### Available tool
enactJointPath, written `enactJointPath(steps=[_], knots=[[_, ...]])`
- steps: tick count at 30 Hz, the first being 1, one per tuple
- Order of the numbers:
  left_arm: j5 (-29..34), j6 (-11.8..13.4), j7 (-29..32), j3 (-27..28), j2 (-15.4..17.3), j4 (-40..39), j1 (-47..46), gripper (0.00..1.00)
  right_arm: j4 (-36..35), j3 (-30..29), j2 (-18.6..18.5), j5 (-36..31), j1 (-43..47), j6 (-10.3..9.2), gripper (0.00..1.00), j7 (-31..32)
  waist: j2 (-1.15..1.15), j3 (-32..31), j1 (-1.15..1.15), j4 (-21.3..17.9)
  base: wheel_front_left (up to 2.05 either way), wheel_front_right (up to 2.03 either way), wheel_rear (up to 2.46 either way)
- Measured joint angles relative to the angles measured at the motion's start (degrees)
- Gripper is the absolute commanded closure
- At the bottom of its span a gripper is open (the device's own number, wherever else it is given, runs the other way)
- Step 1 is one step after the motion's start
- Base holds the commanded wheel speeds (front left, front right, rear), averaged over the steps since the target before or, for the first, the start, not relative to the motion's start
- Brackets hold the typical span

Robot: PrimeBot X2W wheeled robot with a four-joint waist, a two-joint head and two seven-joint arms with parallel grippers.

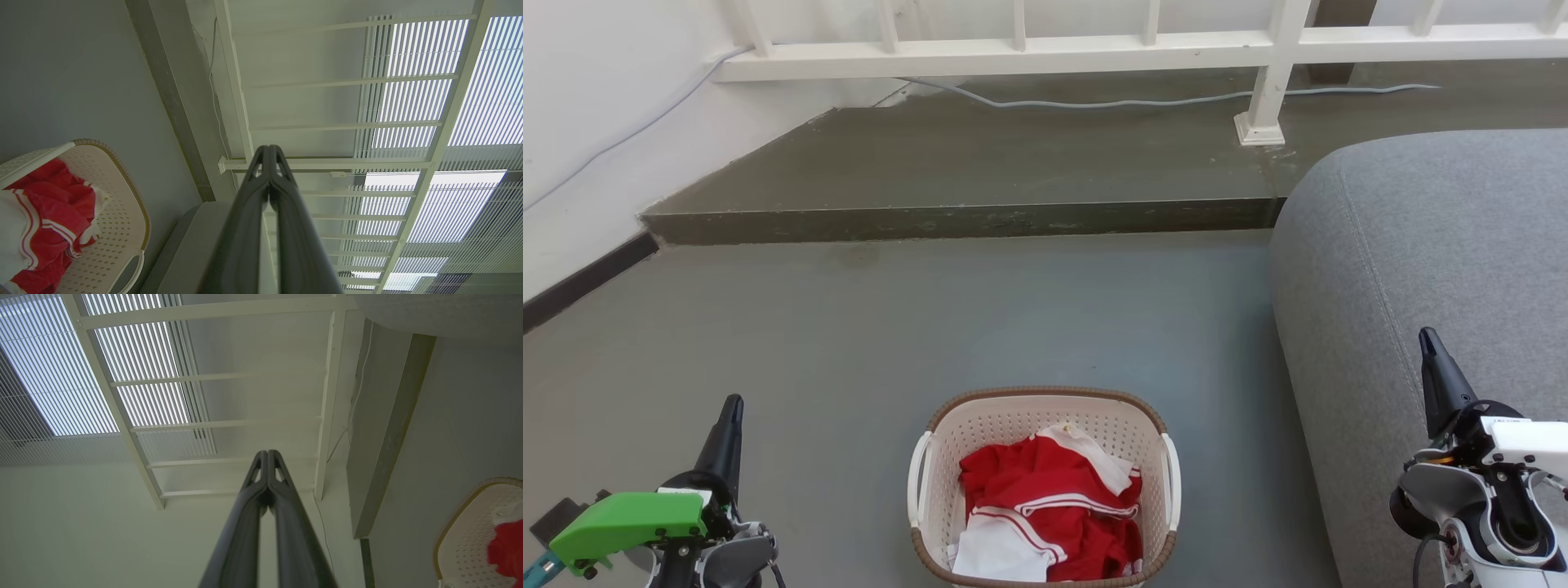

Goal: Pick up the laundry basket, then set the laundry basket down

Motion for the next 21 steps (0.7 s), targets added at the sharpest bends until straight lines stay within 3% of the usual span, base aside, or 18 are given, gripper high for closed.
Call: enactJointPath(steps=[21], knots=[[0.0, 0.0, 0.07, 0.02, -0.01, 0.0, 0.0, 1.0, 0.0, -0.04, 0.02, -0.07, 0.0, 0.0, 1.0, 0.01, 0.0, 0.0, 0.0, 0.0, 0.0, 0.0, 0.0]])
